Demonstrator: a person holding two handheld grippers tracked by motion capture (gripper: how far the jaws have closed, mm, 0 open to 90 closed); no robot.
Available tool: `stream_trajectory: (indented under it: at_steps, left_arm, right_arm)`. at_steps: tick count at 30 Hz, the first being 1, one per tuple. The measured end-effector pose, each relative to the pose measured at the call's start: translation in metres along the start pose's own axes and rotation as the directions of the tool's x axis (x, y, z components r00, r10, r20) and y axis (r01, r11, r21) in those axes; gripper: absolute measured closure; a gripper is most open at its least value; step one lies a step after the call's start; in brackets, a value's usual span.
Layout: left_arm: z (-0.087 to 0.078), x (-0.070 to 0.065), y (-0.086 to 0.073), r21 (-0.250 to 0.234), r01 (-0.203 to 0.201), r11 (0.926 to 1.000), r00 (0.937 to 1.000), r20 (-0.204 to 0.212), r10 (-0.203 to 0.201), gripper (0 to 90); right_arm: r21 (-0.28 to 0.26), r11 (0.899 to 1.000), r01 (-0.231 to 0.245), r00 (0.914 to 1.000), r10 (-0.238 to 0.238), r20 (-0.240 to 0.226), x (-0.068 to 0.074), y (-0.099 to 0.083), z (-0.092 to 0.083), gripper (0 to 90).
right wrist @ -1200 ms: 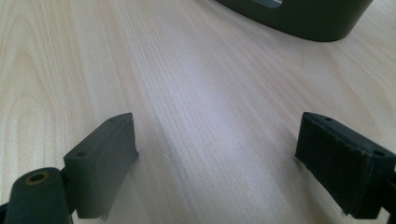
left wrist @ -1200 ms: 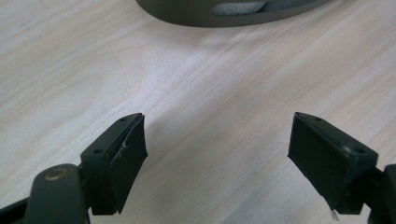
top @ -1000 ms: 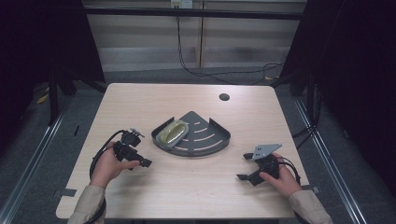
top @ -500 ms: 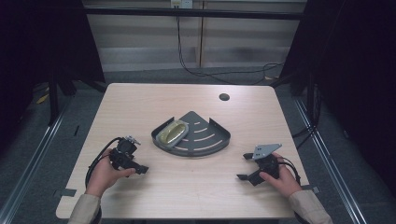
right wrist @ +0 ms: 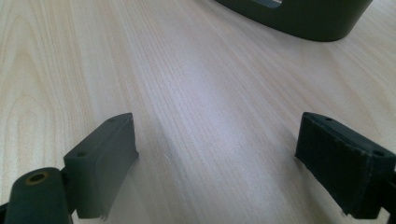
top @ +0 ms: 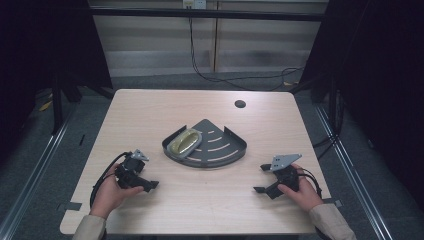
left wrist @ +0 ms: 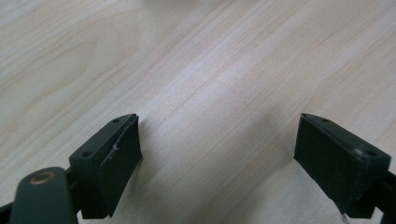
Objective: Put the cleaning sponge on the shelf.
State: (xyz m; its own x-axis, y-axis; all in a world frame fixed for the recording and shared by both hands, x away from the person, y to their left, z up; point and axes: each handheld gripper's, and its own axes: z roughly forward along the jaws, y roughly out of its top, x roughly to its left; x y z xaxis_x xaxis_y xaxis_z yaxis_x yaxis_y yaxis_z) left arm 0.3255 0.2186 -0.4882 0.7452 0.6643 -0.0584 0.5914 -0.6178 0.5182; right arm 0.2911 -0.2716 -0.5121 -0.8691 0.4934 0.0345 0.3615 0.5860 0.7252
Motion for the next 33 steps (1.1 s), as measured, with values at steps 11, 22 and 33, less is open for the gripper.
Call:
stream_trajectory:
  at_steps: [11, 22, 33]
  left_arm:
    - [0.004, -0.004, -0.011, -0.086, -0.035, 0.9957, 0.9992, -0.02, 0.033, 6.6]
    - [0.007, -0.002, -0.018, -0.14, -0.045, 0.9891, 0.999, -0.014, 0.044, 0.0]
    - [0.008, -0.001, -0.023, -0.186, -0.052, 0.9812, 0.9986, -0.014, 0.05, 0.0]
  right_arm:
    - [-0.001, 1.0, -0.002, 1.0, 0.002, 0.0, 0.0, 0.0, 0.0, 11.6]
    - [-0.001, 1.0, -0.002, 1.0, 0.002, 0.001, 0.0, 0.0, 0.0, 11.6]
    - [-0.001, 1.0, -0.002, 1.0, 0.002, 0.0, 0.0, 0.0, 0.0, 11.6]
